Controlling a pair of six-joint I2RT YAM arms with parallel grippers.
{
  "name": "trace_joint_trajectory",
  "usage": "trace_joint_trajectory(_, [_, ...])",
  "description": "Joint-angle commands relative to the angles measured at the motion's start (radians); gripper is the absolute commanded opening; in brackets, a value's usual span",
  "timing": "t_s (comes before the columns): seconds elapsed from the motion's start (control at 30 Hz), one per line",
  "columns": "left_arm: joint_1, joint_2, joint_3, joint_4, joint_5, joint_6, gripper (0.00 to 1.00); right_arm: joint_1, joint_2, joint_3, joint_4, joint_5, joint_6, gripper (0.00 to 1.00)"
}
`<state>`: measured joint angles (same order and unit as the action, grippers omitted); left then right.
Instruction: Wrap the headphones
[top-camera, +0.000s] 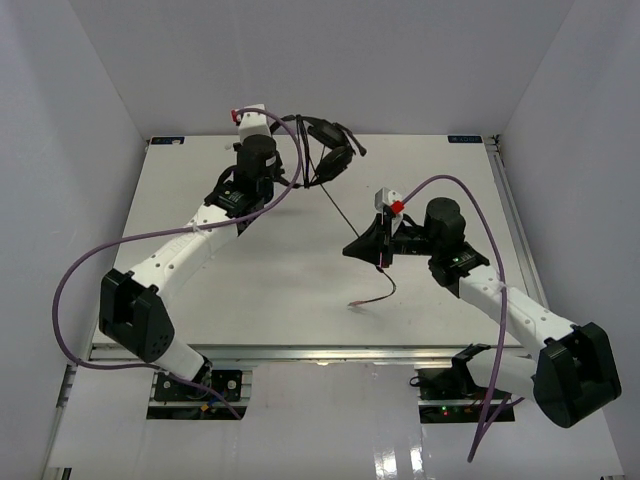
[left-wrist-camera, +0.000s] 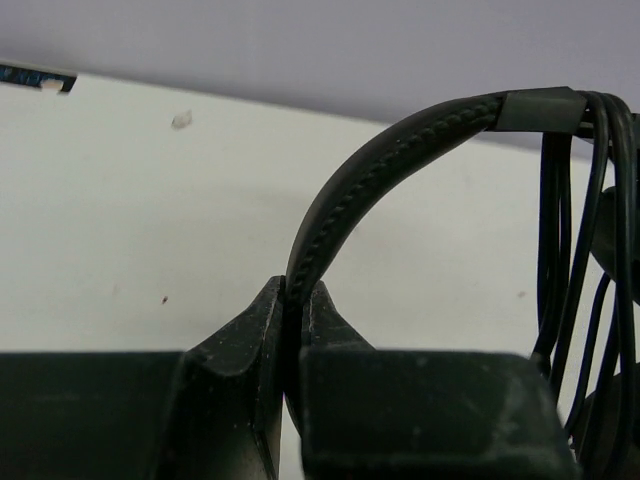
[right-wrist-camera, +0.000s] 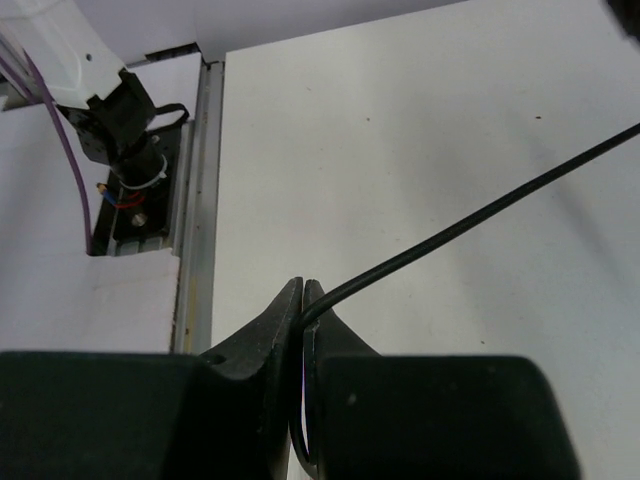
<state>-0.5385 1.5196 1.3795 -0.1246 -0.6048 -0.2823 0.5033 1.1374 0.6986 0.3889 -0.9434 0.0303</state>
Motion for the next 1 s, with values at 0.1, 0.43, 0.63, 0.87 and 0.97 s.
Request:
trace_joint_trajectory(0.1, [0.03, 0.062, -0.088, -0.045, -0.038, 0.144, 0.0, 0.047, -0.034, 0.21, -0.383, 0.097, -0.333, 0.08])
trace_joint_trajectory(0.43, [-0.082, -0.128, -0.378, -0.034, 0.332, 0.581, 0.0, 0.078, 0.013, 0.451, -0.67, 0.492, -0.689, 0.08])
trace_joint_trajectory(0.63, [-0.089, -0.308, -0.483, -0.024, 0.646, 0.626, 0.0, 0.077, 0.063, 0.454, -0.638, 0.533, -0.721, 0.08])
trace_joint_trajectory(0.87, [-0.096, -0.385, -0.486, -0.028, 0.95, 0.572, 0.0, 0.056, 0.136, 0.461, -0.566, 0.481, -0.607, 0.08])
trace_joint_trajectory(0.97, [-0.1, -0.379, -0.484, -0.036, 1.023, 0.557, 0.0, 0.037, 0.155, 0.476, -0.543, 0.475, -0.567, 0.08])
